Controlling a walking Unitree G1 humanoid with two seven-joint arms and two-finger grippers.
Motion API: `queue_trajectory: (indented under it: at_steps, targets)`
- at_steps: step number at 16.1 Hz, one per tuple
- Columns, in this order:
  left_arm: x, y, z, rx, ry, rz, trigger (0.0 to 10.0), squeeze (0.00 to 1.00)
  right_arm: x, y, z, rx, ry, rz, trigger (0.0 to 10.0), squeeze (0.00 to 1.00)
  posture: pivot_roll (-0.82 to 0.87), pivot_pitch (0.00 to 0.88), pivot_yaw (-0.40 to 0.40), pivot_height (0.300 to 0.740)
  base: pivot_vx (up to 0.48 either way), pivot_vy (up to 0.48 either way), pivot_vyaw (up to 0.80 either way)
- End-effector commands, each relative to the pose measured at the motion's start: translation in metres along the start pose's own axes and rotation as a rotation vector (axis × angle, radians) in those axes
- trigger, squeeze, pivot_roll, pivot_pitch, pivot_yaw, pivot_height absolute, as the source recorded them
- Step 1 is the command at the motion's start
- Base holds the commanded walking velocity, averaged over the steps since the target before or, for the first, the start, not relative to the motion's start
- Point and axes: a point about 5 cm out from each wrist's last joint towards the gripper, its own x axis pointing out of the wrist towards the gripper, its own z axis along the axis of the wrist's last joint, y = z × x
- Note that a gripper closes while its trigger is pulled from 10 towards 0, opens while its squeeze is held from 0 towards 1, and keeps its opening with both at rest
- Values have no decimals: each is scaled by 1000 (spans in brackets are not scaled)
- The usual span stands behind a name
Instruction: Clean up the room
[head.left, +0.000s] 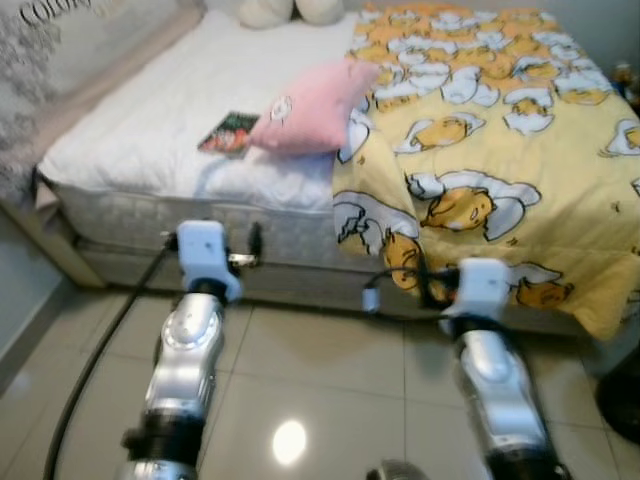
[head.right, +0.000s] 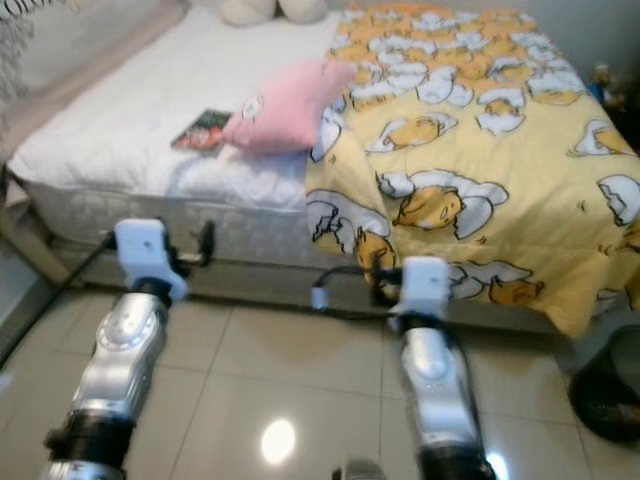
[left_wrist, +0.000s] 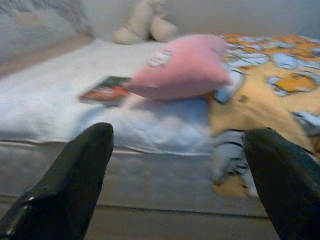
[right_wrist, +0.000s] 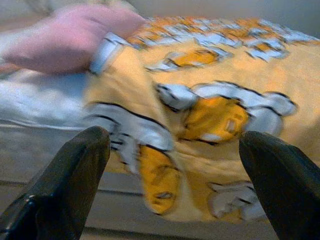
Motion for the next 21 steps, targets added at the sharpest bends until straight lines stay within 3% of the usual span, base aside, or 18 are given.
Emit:
queue_trajectory:
  at_steps: [1,3,6,8,15,18,21]
  targets:
    - [-8,4,5,3,-26,-20,10000,0,-7,6,6,-15,-42,44,10000,0,-113,0,75,735,431,0,0]
    - [-21,-1,0,-35,19,-55,10000,0,-24,-1,-6,-71,-3,75,10000,0,-109,0,68,735,431,0,0]
    - [1,2,15,-5,-38,-19,10000,0,-8,3,2,-43,-19,34,10000,0,-113,0,70,735,443,0,0]
    - [7,1,21,5,-53,-44,10000,0,-3,10,12,-43,-57,35,10000,0,-118,0,75,735,467,0,0]
    - [14,0,19,20,-41,-66,10000,0,2,13,15,-87,-71,47,10000,0,-131,0,76,735,470,0,0]
    - [14,6,16,-31,-24,-13,10000,0,5,16,18,-86,-78,59,10000,0,-131,0,76,735,465,0,0]
    - [15,6,17,-11,-34,-18,10000,0,7,18,18,-83,-76,63,10000,0,-127,0,76,735,458,0,0]
